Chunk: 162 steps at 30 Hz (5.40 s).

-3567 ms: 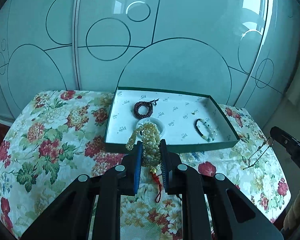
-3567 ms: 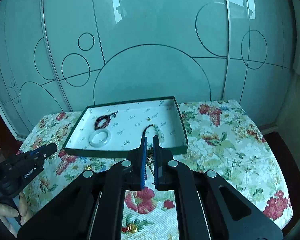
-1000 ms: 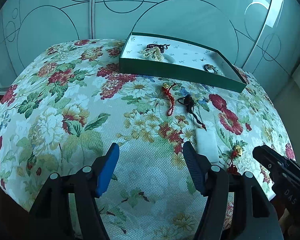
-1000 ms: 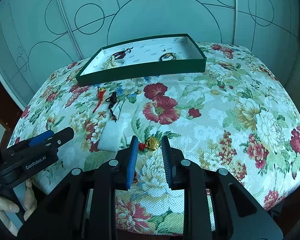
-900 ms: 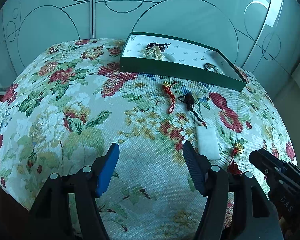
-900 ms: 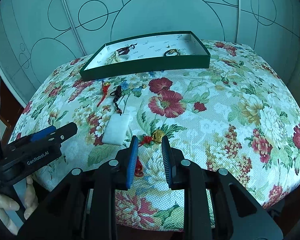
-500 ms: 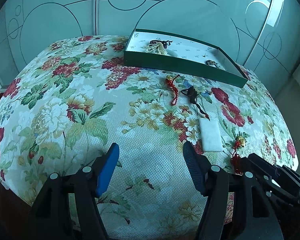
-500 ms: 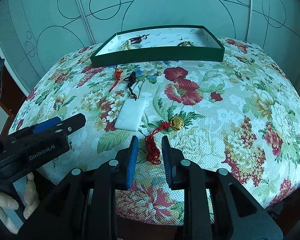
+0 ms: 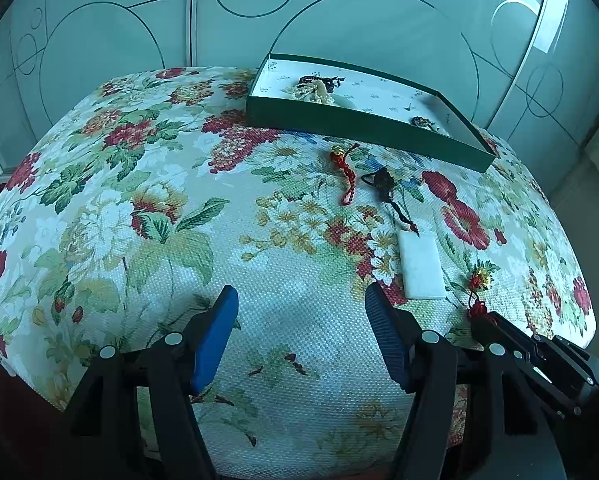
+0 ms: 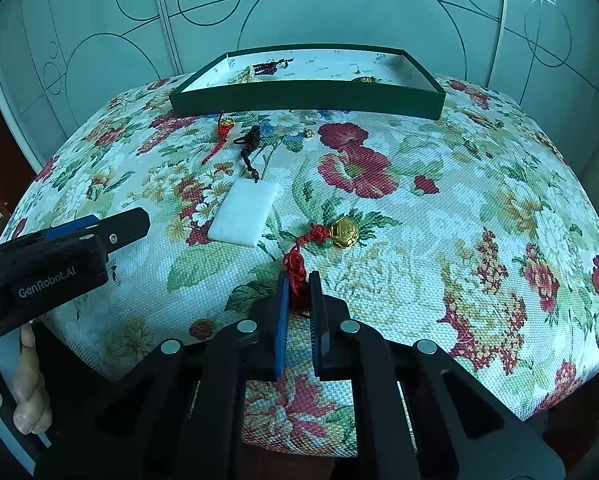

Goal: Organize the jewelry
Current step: 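Grasp the red tassel charm with gold coin with the right gripper, then grasp the red-and-black tassel charm with the left gripper while the right gripper holds its tassel, then carry both tassel charms into the box and open both grippers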

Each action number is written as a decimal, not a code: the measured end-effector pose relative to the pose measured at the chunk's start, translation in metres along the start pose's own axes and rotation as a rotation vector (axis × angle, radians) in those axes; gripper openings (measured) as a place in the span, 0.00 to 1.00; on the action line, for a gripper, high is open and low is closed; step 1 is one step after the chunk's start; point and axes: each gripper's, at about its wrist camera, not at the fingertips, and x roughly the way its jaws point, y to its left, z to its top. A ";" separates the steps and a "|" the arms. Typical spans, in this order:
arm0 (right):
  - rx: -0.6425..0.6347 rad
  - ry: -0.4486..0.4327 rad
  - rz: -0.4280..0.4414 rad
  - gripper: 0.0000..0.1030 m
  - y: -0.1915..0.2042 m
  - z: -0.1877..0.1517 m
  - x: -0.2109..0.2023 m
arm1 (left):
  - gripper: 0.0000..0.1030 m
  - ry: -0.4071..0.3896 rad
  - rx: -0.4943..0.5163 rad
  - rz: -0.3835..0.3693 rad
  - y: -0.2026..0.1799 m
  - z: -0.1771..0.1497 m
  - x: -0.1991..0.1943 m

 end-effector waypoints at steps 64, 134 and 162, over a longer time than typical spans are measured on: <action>0.200 -0.121 0.028 0.09 -0.092 0.048 -0.006 | 0.09 -0.009 0.027 -0.044 -0.041 0.059 0.037; 0.216 -0.088 0.042 0.09 -0.090 0.042 0.007 | 0.02 0.013 0.128 -0.036 -0.027 0.042 0.048; 0.134 -0.201 0.047 0.09 -0.064 0.072 -0.048 | 0.02 -0.161 0.111 -0.100 -0.026 0.082 -0.019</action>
